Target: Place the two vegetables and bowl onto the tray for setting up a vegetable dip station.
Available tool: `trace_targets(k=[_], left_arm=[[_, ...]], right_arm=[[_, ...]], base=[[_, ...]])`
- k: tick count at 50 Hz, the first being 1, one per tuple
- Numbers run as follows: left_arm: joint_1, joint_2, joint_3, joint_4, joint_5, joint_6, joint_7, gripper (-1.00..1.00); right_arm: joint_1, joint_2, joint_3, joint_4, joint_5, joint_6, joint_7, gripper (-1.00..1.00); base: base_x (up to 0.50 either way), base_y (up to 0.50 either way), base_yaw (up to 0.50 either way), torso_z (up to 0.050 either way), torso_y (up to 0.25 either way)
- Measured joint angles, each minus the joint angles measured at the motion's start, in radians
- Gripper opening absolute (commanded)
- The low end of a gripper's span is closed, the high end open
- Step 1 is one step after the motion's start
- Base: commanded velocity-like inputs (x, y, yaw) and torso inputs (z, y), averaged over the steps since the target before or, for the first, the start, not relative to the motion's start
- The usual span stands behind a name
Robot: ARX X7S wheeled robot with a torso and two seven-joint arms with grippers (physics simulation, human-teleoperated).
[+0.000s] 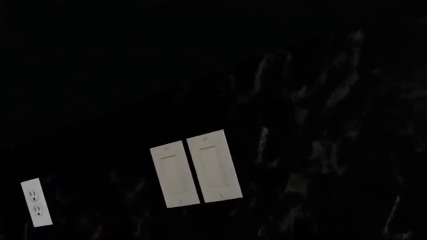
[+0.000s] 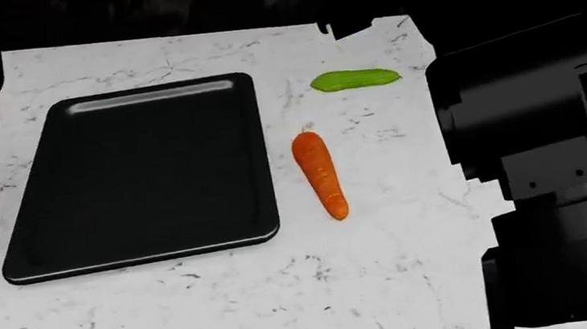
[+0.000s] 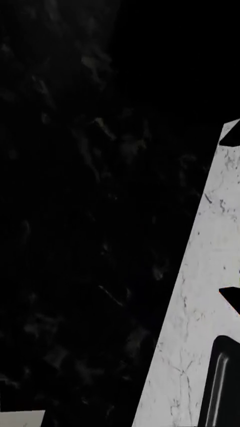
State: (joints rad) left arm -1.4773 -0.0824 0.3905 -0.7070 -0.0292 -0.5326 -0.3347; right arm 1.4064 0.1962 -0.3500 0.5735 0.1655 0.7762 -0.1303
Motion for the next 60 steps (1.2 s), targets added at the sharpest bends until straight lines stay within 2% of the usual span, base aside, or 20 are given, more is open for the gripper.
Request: trace_targets(k=[5, 32, 36, 47, 60], left_arm=[[-0.001, -0.002, 0.006, 0.000, -0.007, -0.001, -0.003, 1.00], [-0.004, -0.011, 0.038, 0.007, -0.027, -0.011, -0.020, 1.00], [-0.005, -0.015, 0.042, 0.008, -0.028, -0.013, -0.023, 1.00], [-0.006, -0.015, 0.051, 0.008, -0.037, -0.012, -0.029, 1.00], [-0.008, -0.019, 0.057, 0.009, -0.053, -0.012, -0.034, 1.00]], right_arm=[[0.011, -0.003, -0.020, 0.035, -0.019, 0.001, 0.017, 1.00], [0.011, 0.005, -0.033, 0.048, -0.046, 0.014, 0.082, 1.00], [0.012, 0.005, -0.025, 0.047, -0.036, 0.023, 0.085, 1.00], [0.003, 0.019, 0.017, 0.021, -0.004, 0.044, 0.087, 1.00], [-0.009, 0.030, 0.013, -0.002, -0.001, 0.052, 0.084, 1.00]], base=[[0.00, 0.00, 0.00, 0.000, 0.003], [0.00, 0.00, 0.50, 0.000, 0.000], [0.00, 0.00, 0.00, 0.000, 0.000], [0.39, -0.30, 0.00, 0.000, 0.000], [0.50, 0.02, 0.00, 0.000, 0.001]])
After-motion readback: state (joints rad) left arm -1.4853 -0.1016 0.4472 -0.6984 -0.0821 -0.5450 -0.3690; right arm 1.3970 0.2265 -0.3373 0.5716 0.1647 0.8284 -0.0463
